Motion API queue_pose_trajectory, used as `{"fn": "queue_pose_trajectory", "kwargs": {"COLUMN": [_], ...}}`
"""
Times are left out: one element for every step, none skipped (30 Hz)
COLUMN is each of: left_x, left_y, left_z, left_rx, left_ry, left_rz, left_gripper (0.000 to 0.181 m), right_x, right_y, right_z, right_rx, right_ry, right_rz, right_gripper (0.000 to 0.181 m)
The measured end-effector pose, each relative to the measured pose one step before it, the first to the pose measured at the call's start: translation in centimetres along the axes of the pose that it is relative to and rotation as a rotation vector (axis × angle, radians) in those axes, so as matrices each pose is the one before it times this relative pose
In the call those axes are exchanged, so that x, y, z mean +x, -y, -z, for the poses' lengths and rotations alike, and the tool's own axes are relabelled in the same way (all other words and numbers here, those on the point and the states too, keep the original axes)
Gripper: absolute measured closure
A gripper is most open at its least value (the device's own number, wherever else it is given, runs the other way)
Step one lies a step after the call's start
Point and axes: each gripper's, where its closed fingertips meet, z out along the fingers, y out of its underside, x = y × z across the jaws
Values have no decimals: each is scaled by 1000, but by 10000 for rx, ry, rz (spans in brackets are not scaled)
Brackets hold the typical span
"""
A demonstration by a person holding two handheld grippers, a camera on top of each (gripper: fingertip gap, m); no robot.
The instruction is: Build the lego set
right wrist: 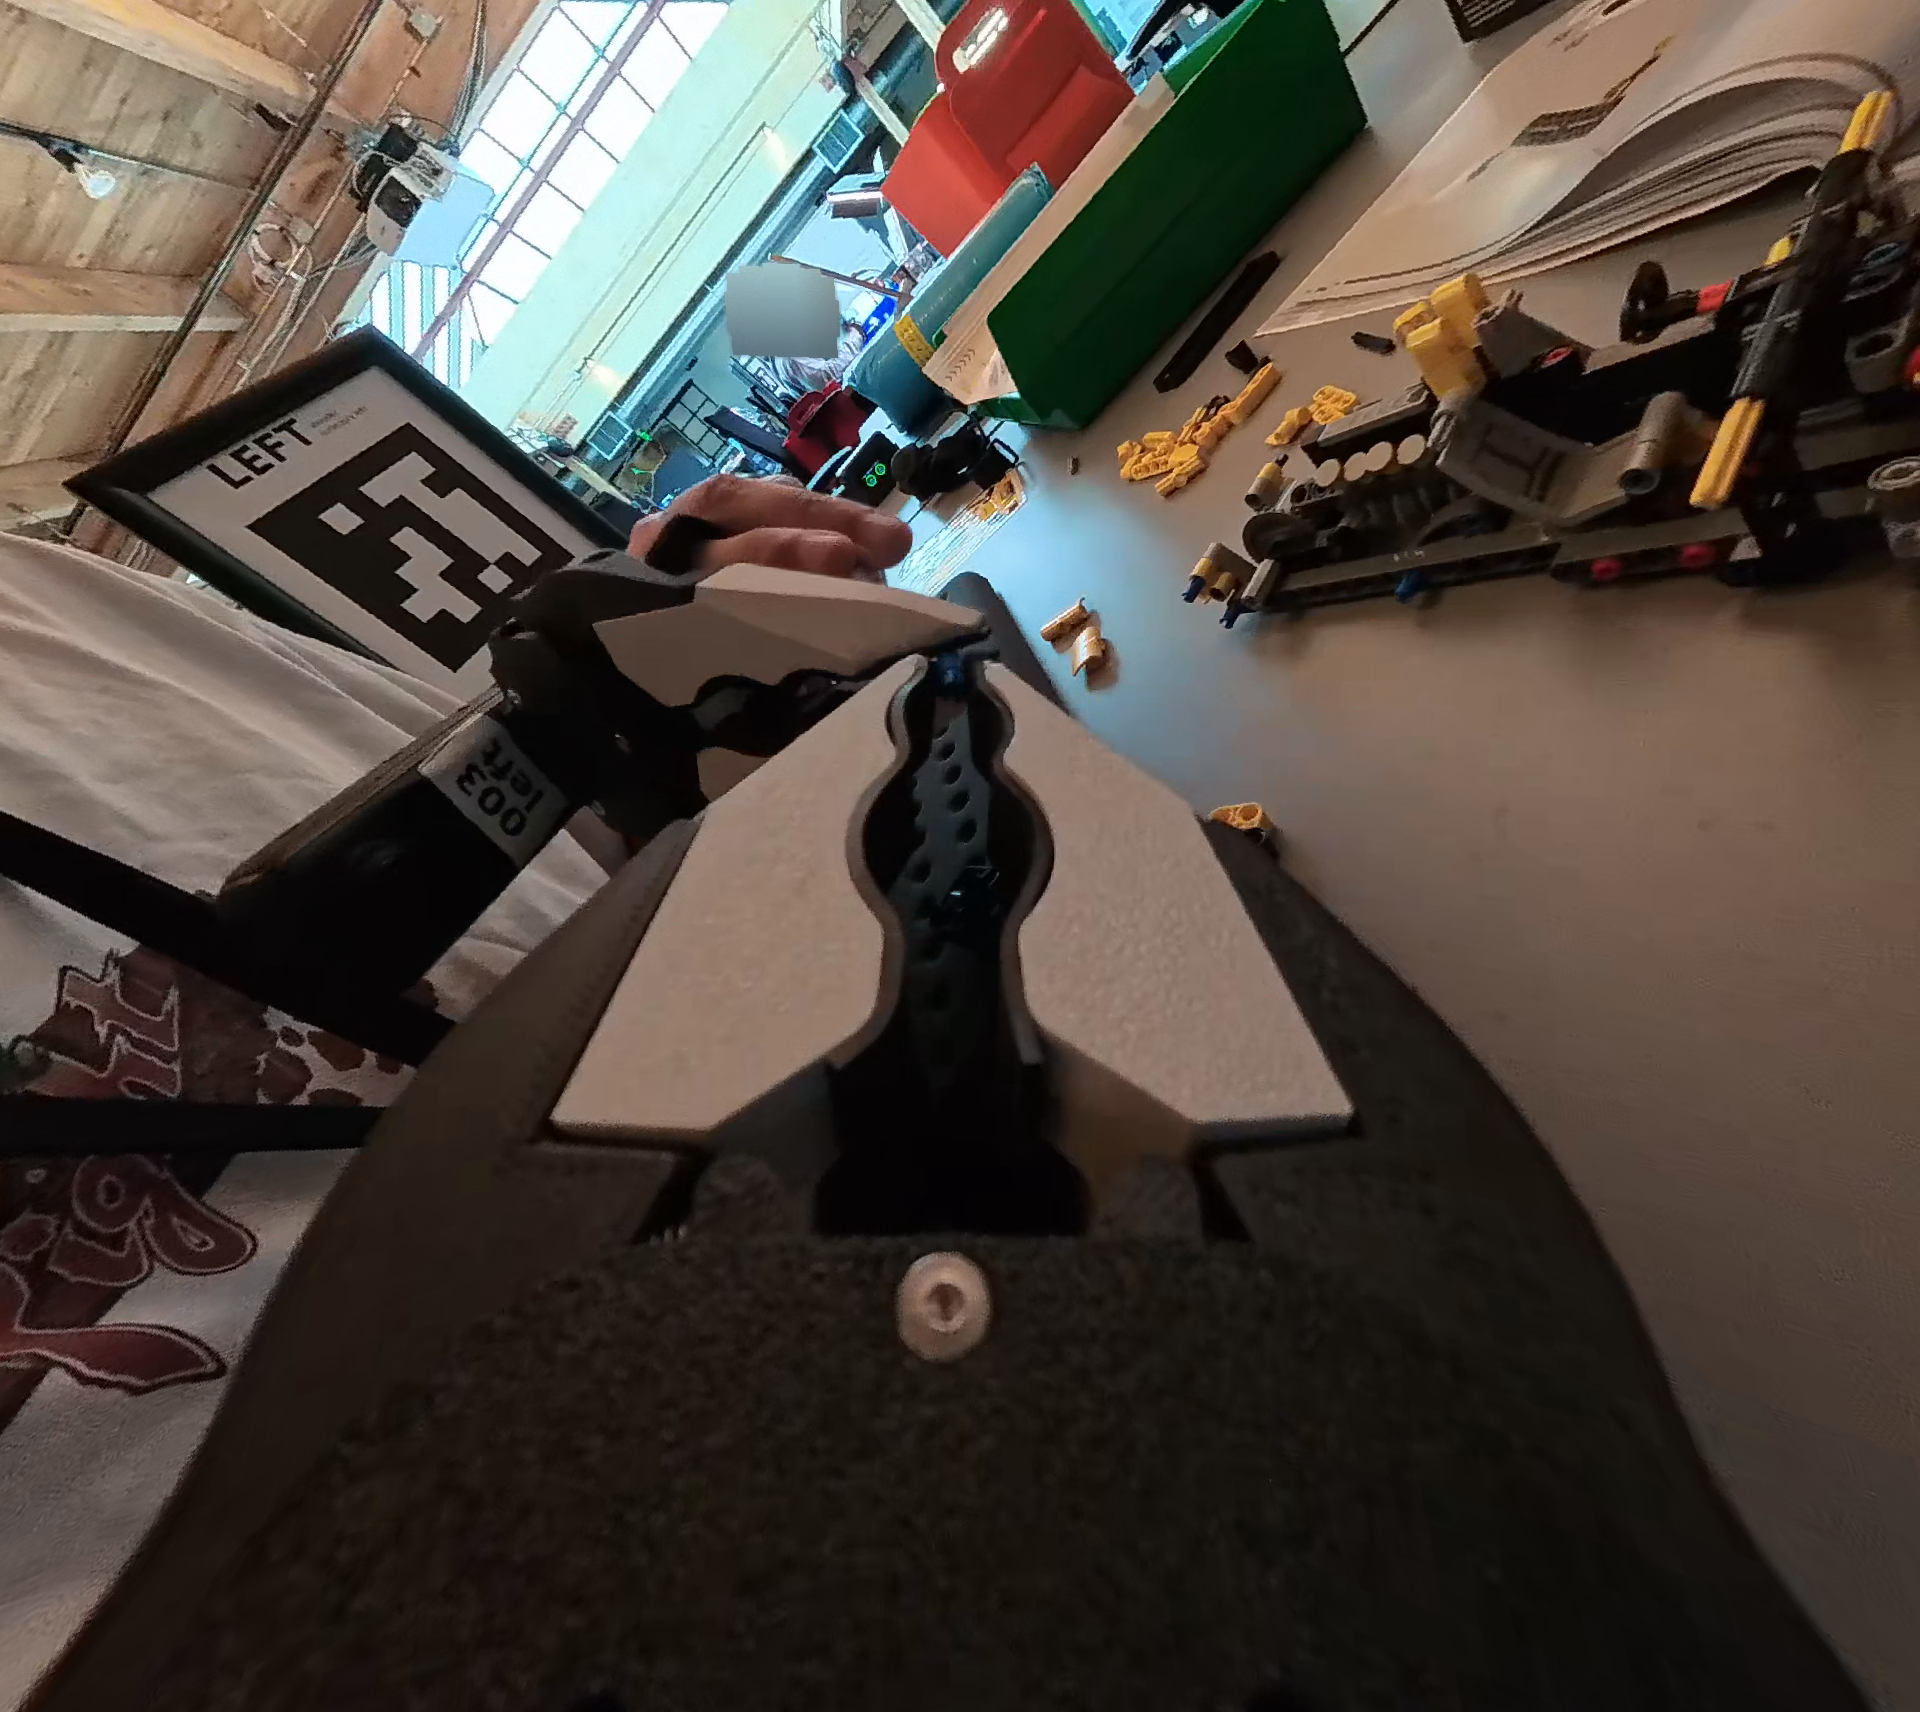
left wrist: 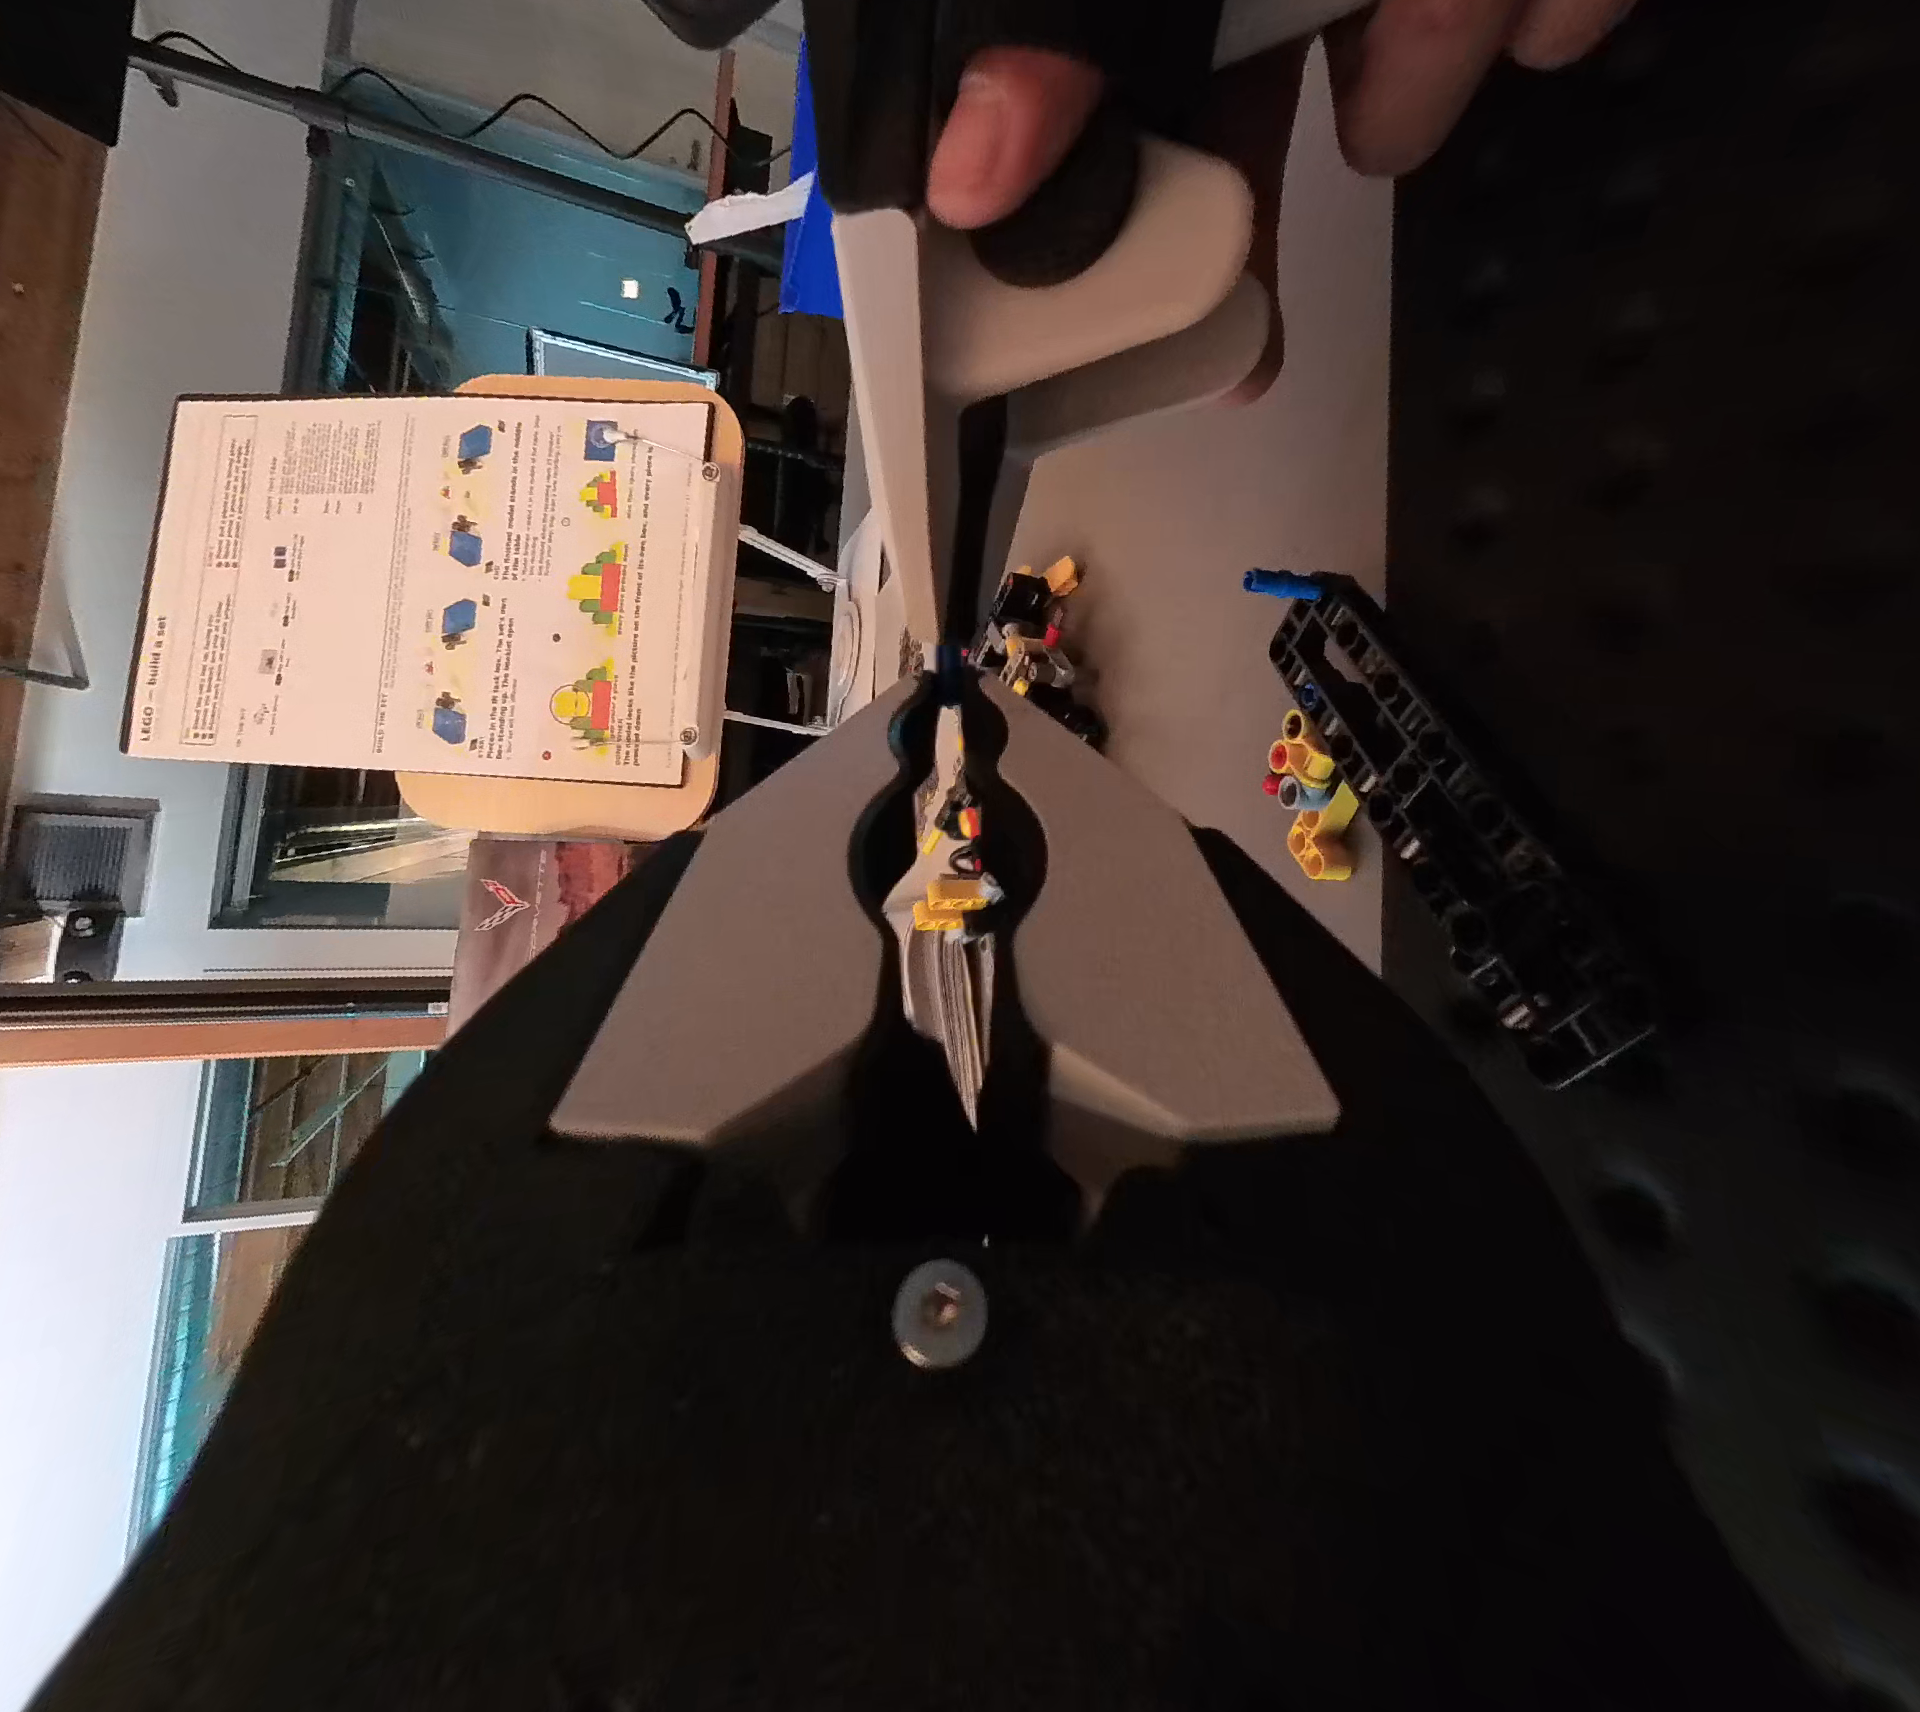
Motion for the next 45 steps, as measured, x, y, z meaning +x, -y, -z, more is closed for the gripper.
{"fn": "queue_pose_trajectory", "kwargs": {"left_x": [24, 79, 16, -38, 87, 39, -40, 44, 39, -24, -19, -70, -56, 21, 6, -6, 24, -2, -13, 29, 65, 146, 255, 438, 317, 64, 7, 343, 448, 471, 502, 423, 140, -95, 420, 483, 4, 50, -82, -178, -33, 39, 131, 183, 14], "left_y": [99, 54, 75, 38, -37, -48, 30, -21, -26, -51, -99, -120, -94, -24, 2, 2, 6, 18, 33, 29, -9, -17, -110, -221, -293, -331, -314, -254, -357, -466, -640, -740, -773, -439, -161, -254, -334, -347, -480, -298, -8, 7, -50, -72, -77], "left_z": [12, -22, -17, -13, -49, -27, 23, -7, 2, 2, 0, 19, 31, 33, 26, -3, 1, -7, 9, -2, -20, -28, -63, -32, 150, 347, 522, 594, 554, 397, 228, 68, -74, -131, -145, -240, -345, -375, -432, -329, -177, -154, -174, -196, -189], "left_rx": [54, 4, 9, 1, -37, -35, 13, -27, -32, -22, -42, -35, -8, 15, 4, -5, -10, 13, 31, 14, 3, 2, -26, -36, -14, 45, 91, 131, 79, 26, -89, -238, -362, -233, -78, -201, -272, -216, -324, -274, -116, -119, -132, -83, -78], "left_ry": [-2, -46, 6, 30, -67, -39, 34, -18, -9, 20, 0, 18, 2, -37, -9, 14, -4, 13, 6, -22, -36, -102, -265, -509, -525, -405, -412, -637, -666, -651, -651, -561, -320, -61, -279, -240, 102, 113, 206, 292, 208, 147, 83, 47, 149], "left_rz": [2, -7, -18, 27, 88, 105, 70, 45, 21, 5, 19, 32, 31, 7, -18, -30, -27, -24, 2, 37, 49, 166, 420, 794, 1101, 1245, 1356, 1363, 1349, 1241, 1063, 920, 715, 573, 414, 381, 254, -22, -116, -175, -154, -122, -168, -183, -121], "left_gripper": [177, 176, 177, 176, 176, 176, 176, 176, 176, 176, 176, 176, 176, 176, 176, 176, 176, 176, 177, 177, 176, 176, 176, 176, 175, 171, 167, 156, 151, 149, 147, 142, 140, 140, 135, 131, 130, 128, 124, 124, 125, 125, 125, 125, 126], "right_x": [-41, -10, 44, -53, 92, 68, -43, 9, 48, 18, 33, 23, -2, 6, -30, -8, 29, -3, -18, 1, 20, 76, 147, 197, 108, 134, 337, 465, 397, 194, -229, -205, -12, -30, -55, -88, -48, -39, -64, -49, -19, -38, -17, -35, 11], "right_y": [50, -32, -92, -35, -14, -68, 47, -15, -48, 9, 17, 37, 84, 32, -54, 8, -10, -15, 8, -18, -57, -96, -144, -312, -330, -212, -376, -504, -472, -266, 145, 209, 53, -33, -34, -9, 10, 62, 100, 101, 105, 119, 127, 121, 121], "right_z": [-3, -18, -37, -40, 13, -15, 10, 8, -6, 9, 6, 41, 49, 33, -31, -8, 5, 0, 14, 15, -10, 9, -38, -100, -99, 10, 111, 166, 160, 152, 174, 150, 52, -25, -29, -2, 33, 65, 91, 92, 92, 95, 94, 106, 89], "right_rx": [28, -22, -57, -19, -7, -42, 33, -11, -29, 8, 11, 28, 52, 11, -42, 4, -7, -1, 3, -10, -47, -86, -100, -222, -237, -163, -264, -279, -192, -68, 156, 169, 53, -13, -20, 1, 29, 65, 87, 87, 83, 92, 99, 87, 91], "right_ry": [39, -4, -28, 16, -68, -41, 36, -4, -49, -29, -21, -1, 21, 15, 29, 1, -18, 6, 26, -2, -34, -142, -270, -345, -313, -339, -405, -409, -274, -79, 186, 163, 64, 76, 65, 54, 34, 19, 41, 60, 69, 87, 80, 88, 59], "right_rz": [-16, 2, 4, -7, 1, -10, -15, 4, 44, 32, 4, -10, -22, -27, -9, 10, 7, -12, -20, 2, 33, 204, 349, 398, 470, 439, 343, 291, 141, -58, -58, -1, -56, -65, -21, 9, 8, 4, -1, -29, -71, -91, -91, -92, -83], "right_gripper": [176, 176, 176, 176, 176, 177, 177, 176, 177, 177, 177, 176, 176, 176, 176, 177, 177, 177, 177, 177, 177, 177, 178, 177, 178, 177, 178, 178, 177, 177, 178, 178, 178, 177, 177, 177, 177, 177, 178, 178, 178, 178, 178, 178, 178]}}
